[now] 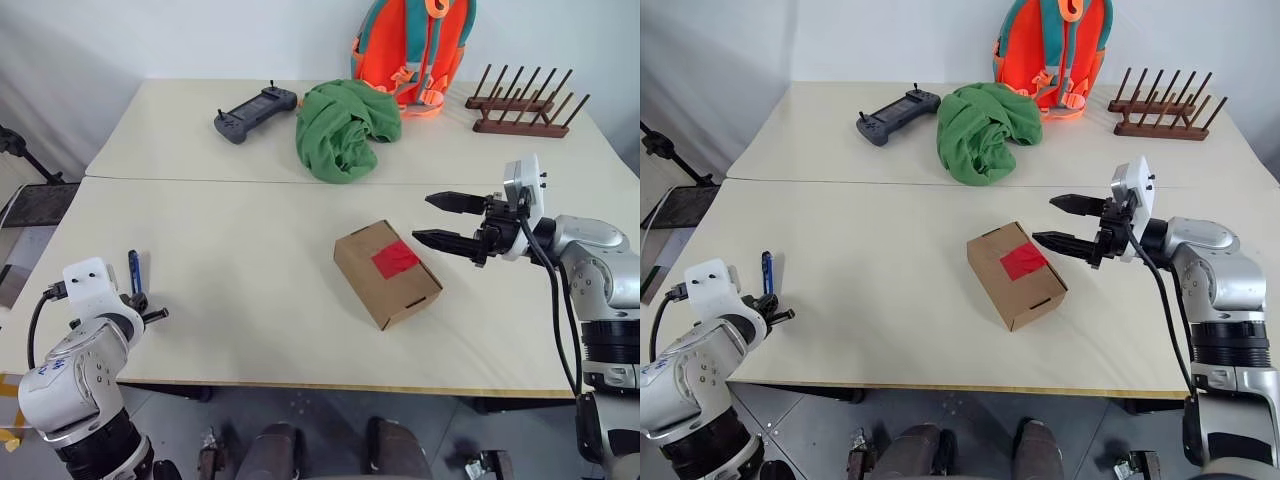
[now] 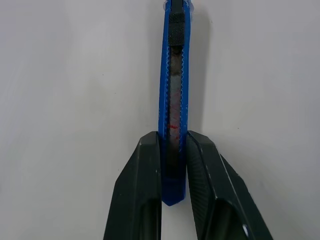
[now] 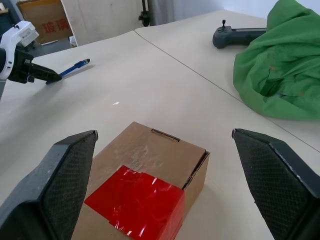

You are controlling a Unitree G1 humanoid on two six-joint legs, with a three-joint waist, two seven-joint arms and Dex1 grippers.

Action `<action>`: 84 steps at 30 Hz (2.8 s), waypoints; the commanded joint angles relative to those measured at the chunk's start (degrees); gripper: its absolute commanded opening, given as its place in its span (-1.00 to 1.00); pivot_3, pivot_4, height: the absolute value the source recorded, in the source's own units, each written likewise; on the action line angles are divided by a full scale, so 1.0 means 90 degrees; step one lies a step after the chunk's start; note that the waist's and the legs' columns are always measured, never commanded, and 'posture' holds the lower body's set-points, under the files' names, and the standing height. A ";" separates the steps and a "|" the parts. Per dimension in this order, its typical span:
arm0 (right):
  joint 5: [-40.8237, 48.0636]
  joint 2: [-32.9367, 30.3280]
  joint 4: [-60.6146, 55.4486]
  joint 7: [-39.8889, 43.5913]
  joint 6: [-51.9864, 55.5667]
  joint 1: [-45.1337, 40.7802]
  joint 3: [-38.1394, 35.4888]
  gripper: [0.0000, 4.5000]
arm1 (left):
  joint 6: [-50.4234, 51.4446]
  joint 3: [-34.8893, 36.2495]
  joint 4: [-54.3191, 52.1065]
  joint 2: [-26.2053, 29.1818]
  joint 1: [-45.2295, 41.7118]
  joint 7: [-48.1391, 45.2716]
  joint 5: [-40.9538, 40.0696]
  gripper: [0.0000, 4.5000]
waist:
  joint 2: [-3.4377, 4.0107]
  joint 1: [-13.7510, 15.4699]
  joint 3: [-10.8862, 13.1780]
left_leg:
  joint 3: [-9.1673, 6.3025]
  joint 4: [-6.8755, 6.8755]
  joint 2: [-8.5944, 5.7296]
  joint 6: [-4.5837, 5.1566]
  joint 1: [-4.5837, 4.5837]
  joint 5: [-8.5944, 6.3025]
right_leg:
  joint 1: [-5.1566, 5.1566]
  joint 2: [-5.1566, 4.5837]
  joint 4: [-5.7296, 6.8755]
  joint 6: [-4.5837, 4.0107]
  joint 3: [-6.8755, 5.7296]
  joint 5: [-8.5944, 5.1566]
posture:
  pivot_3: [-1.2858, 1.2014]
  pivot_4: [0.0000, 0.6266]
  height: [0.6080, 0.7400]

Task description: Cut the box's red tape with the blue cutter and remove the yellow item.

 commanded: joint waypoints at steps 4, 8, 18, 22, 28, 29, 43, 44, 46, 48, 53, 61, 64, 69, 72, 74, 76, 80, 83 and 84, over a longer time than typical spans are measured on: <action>0.0007 -0.0092 -0.0207 -0.0015 -0.0001 -0.0137 -0.0051 1.00 | 0.0239 -0.0107 0.0287 0.0039 0.0146 -0.0075 0.0127 -0.83 | 0.0000 0.0000 0.0000 | 0.0000 0.0000 0.0000 0.0000 0.0000 0.0000 | 0.0000 0.0000 0.0001 0.0000 0.0000 0.0000 | 0.03 -0.52 1.00; 0.0026 -0.0104 -0.0249 -0.0029 0.0033 -0.0158 -0.0084 1.00 | 0.0224 -0.0182 0.0202 0.0252 0.0193 -0.0381 -0.0026 -0.83 | 0.0001 0.0001 0.0000 | 0.0000 0.0000 0.0000 0.0000 -0.0001 0.0000 | -0.0001 0.0000 0.0001 0.0000 0.0000 0.0000 | 0.03 -0.52 1.00; -0.0099 -0.0028 -0.0544 -0.0122 -0.0155 -0.0302 0.0034 1.00 | -0.2017 -0.0845 -0.0061 0.1866 0.1254 -0.3043 -0.1108 -0.83 | -0.0021 -0.0008 0.0013 | 0.0010 -0.0002 0.0005 -0.0009 -0.0054 -0.0006 | -0.0083 0.0006 0.0040 -0.0003 0.0012 0.0000 | 0.03 -0.52 1.00; 0.0027 0.0019 -0.1096 -0.0288 -0.0008 -0.0123 0.0038 1.00 | -0.3874 -0.1160 0.0293 0.2267 0.1454 -0.4362 -0.1336 -0.83 | -0.0020 -0.0002 0.0014 | 0.0017 -0.0008 0.0006 -0.0008 -0.0059 -0.0011 | -0.0089 0.0006 0.0032 -0.0004 0.0011 0.0000 | 0.03 -0.52 1.00; -0.0017 -0.0227 -0.2209 -0.0464 0.0423 0.0300 0.0314 1.00 | -0.5502 -0.2118 0.0548 0.3437 0.1870 -0.6438 -0.1327 -0.83 | -0.0013 -0.0012 0.0018 | 0.0037 -0.0008 0.0005 0.0002 -0.0060 -0.0021 | -0.0094 0.0008 0.0028 -0.0005 0.0011 -0.0001 | 0.03 -0.52 1.00; -0.0065 -0.0283 -0.2502 -0.0546 0.0524 0.0388 0.0415 1.00 | -0.5888 -0.2425 0.0715 0.3678 0.1806 -0.6692 -0.1107 -0.83 | -0.0012 -0.0011 0.0019 | 0.0037 -0.0008 0.0005 0.0002 -0.0060 -0.0021 | -0.0094 0.0008 0.0026 -0.0005 0.0011 -0.0001 | 0.03 -0.52 1.00; -0.0713 -0.0525 -0.4946 -0.1583 0.1631 0.0427 0.2097 -0.02 | -0.8810 -0.4328 0.2122 0.4223 0.1060 -0.7531 0.0443 -0.83 | -0.0011 0.0004 0.0020 | 0.0084 -0.0007 0.0005 0.0018 -0.0058 -0.0037 | -0.0118 0.0009 0.0040 -0.0009 0.0007 -0.0002 | 0.03 -0.52 1.00; -0.0737 -0.0540 -0.5003 -0.1605 0.1683 0.0417 0.2161 -0.16 | -0.8867 -0.4353 0.2132 0.4220 0.1053 -0.7520 0.0470 -0.83 | -0.0011 0.0008 0.0020 | 0.0083 -0.0006 0.0004 0.0019 -0.0058 -0.0038 | -0.0118 0.0009 0.0040 -0.0009 0.0007 -0.0002 | 0.03 -0.52 1.00; -0.1123 -0.0584 -0.5136 -0.1480 0.1548 0.0351 0.2810 -0.48 | -0.9112 -0.4442 0.2191 0.4276 0.1129 -0.7493 0.0689 -0.83 | -0.0012 0.0006 0.0020 | 0.0085 -0.0004 0.0002 0.0022 -0.0058 -0.0039 | -0.0117 0.0009 0.0040 -0.0008 0.0007 -0.0002 | 0.03 -0.52 1.00; -0.1312 -0.0386 -0.5119 -0.1506 0.1487 0.0290 0.3243 -0.79 | -0.9356 -0.4503 0.2237 0.4299 0.1218 -0.7427 0.0895 -0.83 | -0.0012 -0.0004 0.0019 | 0.0094 -0.0002 0.0002 0.0024 -0.0054 -0.0040 | -0.0116 0.0008 0.0039 -0.0008 0.0008 -0.0002 | 0.03 -0.52 1.00; -0.1910 -0.0044 -0.4615 -0.1419 0.1077 0.0010 0.3943 -0.98 | -0.9566 -0.4581 0.2141 0.4282 0.1440 -0.7297 0.1113 -0.83 | -0.0013 -0.0010 0.0017 | 0.0109 -0.0001 0.0005 0.0026 -0.0035 -0.0039 | -0.0108 0.0008 0.0044 -0.0009 0.0010 -0.0002 | 0.03 -0.52 1.00; -0.2619 0.0570 -0.3880 -0.1069 0.0333 -0.0247 0.4774 -0.98 | -0.8979 -0.4581 0.1467 0.4233 0.1844 -0.7150 0.0919 -0.83 | -0.0008 -0.0009 0.0014 | 0.0123 -0.0001 0.0013 0.0033 -0.0015 -0.0048 | -0.0104 0.0007 0.0056 -0.0010 0.0011 -0.0001 | 0.03 -0.52 1.00; -0.2920 0.0669 -0.3634 -0.0944 0.0011 -0.0263 0.5004 -0.98 | -0.8862 -0.4601 0.1335 0.4304 0.1916 -0.7186 0.0965 -0.83 | -0.0007 -0.0017 0.0014 | 0.0126 -0.0001 0.0011 0.0035 -0.0014 -0.0057 | -0.0105 0.0007 0.0057 -0.0010 0.0009 -0.0001 | 0.03 -0.52 1.00; -0.3289 0.0814 -0.3352 -0.0822 -0.0298 -0.0248 0.5157 -0.98 | -0.8795 -0.4605 0.1251 0.4332 0.1977 -0.7189 0.0981 -0.83 | -0.0007 -0.0024 0.0013 | 0.0129 -0.0001 0.0012 0.0037 -0.0015 -0.0065 | -0.0109 0.0007 0.0057 -0.0010 0.0004 -0.0001 | 0.03 -0.52 1.00; -0.3579 0.0834 -0.3132 -0.0708 -0.0562 -0.0244 0.5289 -0.98 | -0.8791 -0.4637 0.1240 0.4333 0.1975 -0.7211 0.0987 -0.83 | -0.0006 -0.0025 0.0012 | 0.0131 -0.0001 0.0012 0.0036 -0.0013 -0.0065 | -0.0108 0.0008 0.0057 -0.0010 0.0003 -0.0001 | 0.03 -0.52 1.00; -0.3708 0.0888 -0.2981 -0.0661 -0.0718 -0.0221 0.5336 -0.98 | -0.8725 -0.4671 0.1253 0.4311 0.1933 -0.7224 0.0972 -0.83 | -0.0005 -0.0027 0.0012 | 0.0134 -0.0001 0.0012 0.0036 -0.0011 -0.0065 | -0.0108 0.0008 0.0058 -0.0010 0.0003 -0.0001 | 0.03 -0.52 1.00; -0.3807 0.0949 -0.2895 -0.0622 -0.0797 -0.0176 0.5371 -0.98 | -0.8691 -0.4699 0.1267 0.4291 0.1881 -0.7234 0.0964 -0.83 | 0.0000 -0.0029 0.0007 | 0.0136 -0.0001 0.0013 0.0036 -0.0008 -0.0066 | -0.0108 0.0008 0.0059 -0.0010 0.0003 -0.0001 | 0.03 -0.52 1.00; -0.4028 0.1126 -0.2664 -0.0608 -0.1004 -0.0103 0.5473 -0.98 | -0.8651 -0.4736 0.1255 0.4276 0.1838 -0.7238 0.0961 -0.83 | 0.0011 -0.0029 -0.0008 | 0.0138 -0.0001 0.0013 0.0036 -0.0004 -0.0066 | -0.0107 0.0008 0.0062 -0.0010 0.0003 -0.0001 | 0.03 -0.52 1.00; -0.4225 0.1352 -0.2375 -0.0633 -0.1155 -0.0162 0.5538 -0.98 | -0.8619 -0.4768 0.1245 0.4266 0.1802 -0.7257 0.0958 -0.83 | 0.0016 -0.0035 -0.0022 | 0.0139 -0.0001 0.0013 0.0036 0.0001 -0.0065 | -0.0105 0.0008 0.0064 -0.0010 0.0003 -0.0001 | 0.03 -0.52 1.00; -0.4272 0.1434 -0.2297 -0.0625 -0.1194 -0.0183 0.5551 -0.98 | -0.8611 -0.4776 0.1245 0.4264 0.1790 -0.7266 0.0955 -0.83 | 0.0021 -0.0034 -0.0031 | 0.0140 -0.0001 0.0013 0.0036 0.0003 -0.0066 | -0.0103 0.0008 0.0065 -0.0010 0.0003 -0.0001 | 0.03 -0.52 1.00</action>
